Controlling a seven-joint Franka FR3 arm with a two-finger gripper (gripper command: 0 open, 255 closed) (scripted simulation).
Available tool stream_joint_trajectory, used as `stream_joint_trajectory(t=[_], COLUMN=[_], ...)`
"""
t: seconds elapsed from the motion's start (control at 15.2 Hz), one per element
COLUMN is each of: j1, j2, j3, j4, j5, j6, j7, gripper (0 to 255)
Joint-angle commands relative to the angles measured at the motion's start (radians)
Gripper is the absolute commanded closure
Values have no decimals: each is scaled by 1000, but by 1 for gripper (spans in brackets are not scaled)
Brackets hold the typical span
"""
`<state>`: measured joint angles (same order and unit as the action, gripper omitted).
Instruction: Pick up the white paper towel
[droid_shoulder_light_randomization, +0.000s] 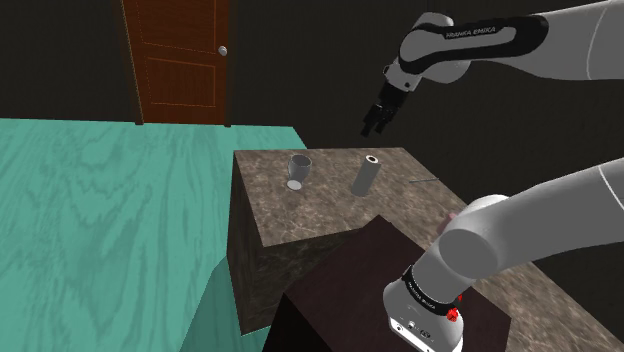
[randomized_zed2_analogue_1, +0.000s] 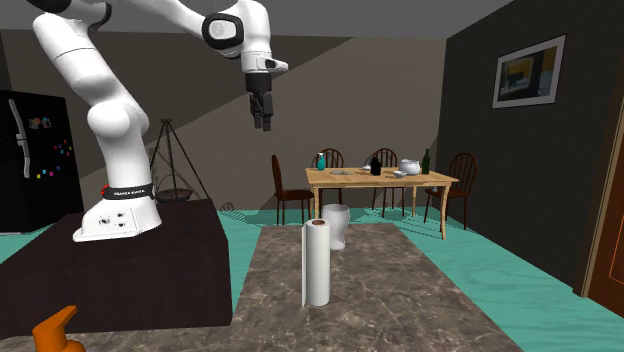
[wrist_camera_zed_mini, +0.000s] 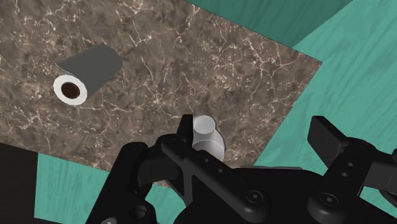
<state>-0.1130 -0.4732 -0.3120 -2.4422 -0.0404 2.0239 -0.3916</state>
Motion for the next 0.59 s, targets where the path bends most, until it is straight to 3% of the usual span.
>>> stream_joint_trajectory(t=[0.0, 0.53], j1=[-6, -12], j2=[59, 331], j3=[-38, -168], j4=[13, 104], j5=[1, 91], j6=[47, 214], j7=[-42, -227], gripper=[0, 0])
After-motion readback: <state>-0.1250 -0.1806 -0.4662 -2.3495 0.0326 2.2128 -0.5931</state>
